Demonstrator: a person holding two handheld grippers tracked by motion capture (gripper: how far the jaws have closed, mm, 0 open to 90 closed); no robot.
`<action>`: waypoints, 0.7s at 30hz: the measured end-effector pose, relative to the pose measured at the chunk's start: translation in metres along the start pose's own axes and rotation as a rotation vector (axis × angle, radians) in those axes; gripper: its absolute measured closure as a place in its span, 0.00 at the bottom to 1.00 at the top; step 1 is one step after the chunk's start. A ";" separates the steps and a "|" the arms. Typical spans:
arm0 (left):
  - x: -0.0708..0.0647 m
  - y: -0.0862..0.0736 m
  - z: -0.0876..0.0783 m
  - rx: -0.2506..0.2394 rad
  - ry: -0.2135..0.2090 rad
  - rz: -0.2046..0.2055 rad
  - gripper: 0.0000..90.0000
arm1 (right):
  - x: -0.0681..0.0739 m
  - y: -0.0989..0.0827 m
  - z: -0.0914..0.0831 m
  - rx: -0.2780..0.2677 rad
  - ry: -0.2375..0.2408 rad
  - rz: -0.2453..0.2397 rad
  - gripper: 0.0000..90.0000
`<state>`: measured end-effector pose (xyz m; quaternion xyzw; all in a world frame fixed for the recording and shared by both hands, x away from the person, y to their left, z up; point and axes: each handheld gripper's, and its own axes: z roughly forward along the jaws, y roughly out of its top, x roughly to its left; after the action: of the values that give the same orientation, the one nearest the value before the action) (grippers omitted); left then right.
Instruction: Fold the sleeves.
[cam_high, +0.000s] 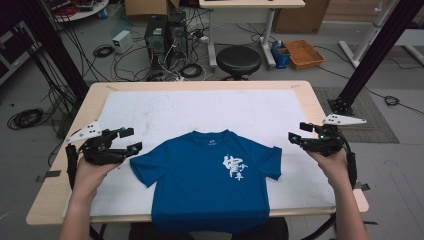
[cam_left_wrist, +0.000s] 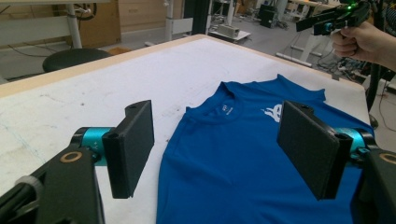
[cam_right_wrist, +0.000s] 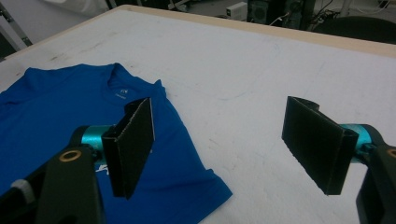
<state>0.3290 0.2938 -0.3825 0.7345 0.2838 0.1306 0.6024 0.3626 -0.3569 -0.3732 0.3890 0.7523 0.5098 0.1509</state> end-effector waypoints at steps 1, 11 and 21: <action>0.000 -0.001 -0.001 0.008 0.007 0.001 0.31 | 0.000 0.000 0.000 -0.003 -0.002 0.005 0.28; 0.008 -0.009 -0.012 0.020 0.036 -0.035 0.30 | 0.000 0.000 -0.004 -0.014 -0.013 0.000 0.28; 0.016 -0.026 -0.006 0.171 0.124 -0.096 0.42 | 0.001 0.000 -0.004 -0.017 -0.027 -0.009 0.28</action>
<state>0.3322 0.3111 -0.4085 0.7592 0.3654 0.1222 0.5245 0.3598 -0.3588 -0.3717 0.3913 0.7475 0.5103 0.1667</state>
